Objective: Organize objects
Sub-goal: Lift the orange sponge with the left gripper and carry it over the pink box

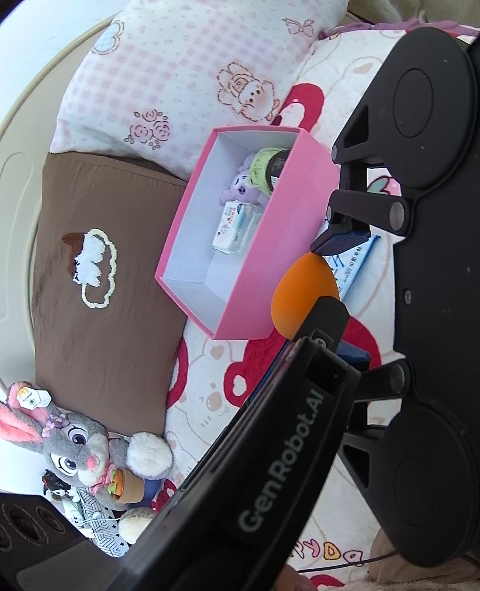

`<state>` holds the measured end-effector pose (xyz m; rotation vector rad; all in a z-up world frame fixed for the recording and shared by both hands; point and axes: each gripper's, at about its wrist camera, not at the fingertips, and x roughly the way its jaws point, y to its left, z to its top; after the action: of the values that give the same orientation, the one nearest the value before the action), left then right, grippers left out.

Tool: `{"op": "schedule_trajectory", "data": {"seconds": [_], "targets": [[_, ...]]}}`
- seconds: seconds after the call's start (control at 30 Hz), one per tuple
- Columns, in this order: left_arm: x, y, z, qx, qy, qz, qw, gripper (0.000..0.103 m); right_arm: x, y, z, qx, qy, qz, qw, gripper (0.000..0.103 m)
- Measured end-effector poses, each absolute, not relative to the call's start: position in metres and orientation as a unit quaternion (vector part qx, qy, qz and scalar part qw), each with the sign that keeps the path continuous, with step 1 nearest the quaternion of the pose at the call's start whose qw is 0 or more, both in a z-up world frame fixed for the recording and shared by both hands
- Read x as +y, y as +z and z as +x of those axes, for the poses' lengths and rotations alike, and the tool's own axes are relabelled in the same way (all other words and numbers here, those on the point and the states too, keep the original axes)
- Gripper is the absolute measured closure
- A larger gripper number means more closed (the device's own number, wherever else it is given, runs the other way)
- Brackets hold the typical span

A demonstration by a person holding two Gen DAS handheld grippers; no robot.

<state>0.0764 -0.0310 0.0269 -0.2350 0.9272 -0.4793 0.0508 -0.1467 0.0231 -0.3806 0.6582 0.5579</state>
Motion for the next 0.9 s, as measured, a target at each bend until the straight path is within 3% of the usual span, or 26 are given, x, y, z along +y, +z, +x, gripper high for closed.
{"op": "schedule_trajectory", "data": {"seconds": [0.9], "targets": [[-0.021,0.061,0.158,0.430,-0.208,-0.101,0.872,0.074,-0.122,0.044,0.122,0.287,0.277,-0.177,0.900,0.049]]}}
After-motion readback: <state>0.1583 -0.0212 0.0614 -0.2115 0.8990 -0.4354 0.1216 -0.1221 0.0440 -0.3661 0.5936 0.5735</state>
